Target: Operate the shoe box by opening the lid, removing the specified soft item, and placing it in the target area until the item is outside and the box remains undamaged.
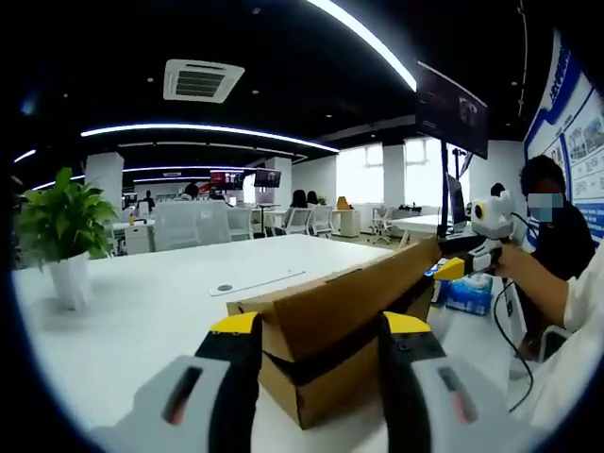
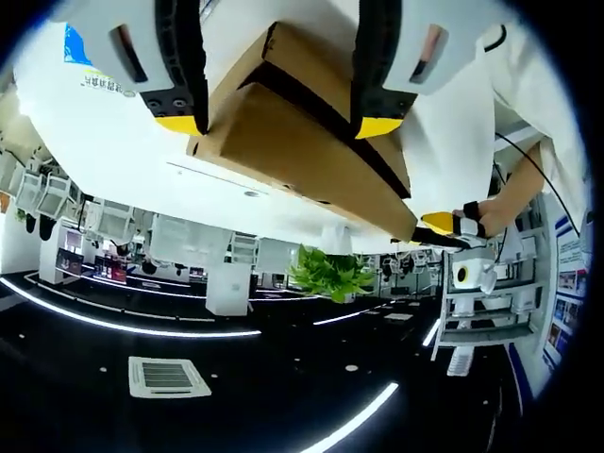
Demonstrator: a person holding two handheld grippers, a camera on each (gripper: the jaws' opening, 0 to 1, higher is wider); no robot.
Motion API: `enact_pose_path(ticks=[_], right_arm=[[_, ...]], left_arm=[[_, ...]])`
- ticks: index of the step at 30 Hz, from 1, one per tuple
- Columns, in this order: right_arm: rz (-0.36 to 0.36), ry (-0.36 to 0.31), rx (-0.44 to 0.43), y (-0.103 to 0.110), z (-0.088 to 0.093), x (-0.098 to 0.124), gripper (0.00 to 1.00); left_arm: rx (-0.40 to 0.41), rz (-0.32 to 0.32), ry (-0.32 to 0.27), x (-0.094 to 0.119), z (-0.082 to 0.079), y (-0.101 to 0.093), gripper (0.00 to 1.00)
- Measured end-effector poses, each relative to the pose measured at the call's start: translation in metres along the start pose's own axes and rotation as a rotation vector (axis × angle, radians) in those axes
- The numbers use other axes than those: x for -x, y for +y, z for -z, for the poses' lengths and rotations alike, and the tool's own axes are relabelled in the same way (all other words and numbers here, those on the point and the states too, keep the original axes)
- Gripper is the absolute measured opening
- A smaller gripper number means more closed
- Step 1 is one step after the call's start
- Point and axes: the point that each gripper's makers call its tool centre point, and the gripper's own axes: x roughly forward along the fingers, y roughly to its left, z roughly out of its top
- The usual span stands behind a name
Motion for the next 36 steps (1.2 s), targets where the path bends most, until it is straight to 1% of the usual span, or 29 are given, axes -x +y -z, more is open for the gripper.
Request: enact_pose_path(ticks=[2,4,5,7,11,13,16,19,20,26,31,33,34,35,36], right_arm=[[-0.007,-0.002,-0.020,0.001,0.002,0.000,0.58],[0.016,0.008,-0.037,0.000,0.007,0.000,0.59],[0.020,0.007,-0.025,0.002,0.009,-0.001,0.59],[0.027,0.027,0.003,0.006,0.013,-0.002,0.61],[0.019,0.034,0.016,0.009,0.016,-0.003,0.64],[0.012,0.021,-0.005,0.010,0.016,-0.002,0.64],[-0.013,0.008,-0.067,0.011,0.020,-0.001,0.63],[-0.006,-0.010,-0.114,0.008,0.021,-0.001,0.59],[0.003,-0.005,-0.123,0.006,0.023,-0.001,0.57],[0.022,0.026,-0.071,0.010,0.033,-0.004,0.57],[0.029,0.023,-0.049,0.015,0.034,-0.002,0.57],[0.031,0.026,-0.044,0.011,0.036,-0.004,0.57],[0.032,0.026,-0.015,0.010,0.037,-0.004,0.57],[0.031,0.024,-0.024,0.009,0.037,-0.005,0.57],[0.031,0.011,-0.040,0.007,0.036,-0.005,0.57]], left_arm=[[0.004,-0.001,0.001,0.000,0.002,0.001,0.50],[0.019,0.005,0.004,0.001,0.008,0.001,0.50],[0.024,0.004,0.002,0.001,0.011,0.001,0.49],[0.023,0.000,0.009,0.001,0.015,0.001,0.49],[0.010,-0.009,0.009,0.002,0.019,0.002,0.50],[0.019,-0.007,0.005,0.002,0.021,0.002,0.50],[0.024,-0.011,0.008,0.002,0.025,0.003,0.49],[0.011,-0.008,0.028,0.002,0.032,0.003,0.48],[0.011,-0.008,0.032,0.002,0.034,0.003,0.47],[0.027,-0.011,0.045,0.001,0.041,0.003,0.49],[0.043,-0.011,0.031,0.000,0.044,0.003,0.50],[0.044,-0.015,0.028,0.000,0.046,0.003,0.49],[0.042,-0.017,0.024,0.000,0.047,0.003,0.49],[0.041,-0.015,0.017,0.000,0.047,0.003,0.49],[0.060,-0.009,0.008,0.000,0.045,0.004,0.49]])
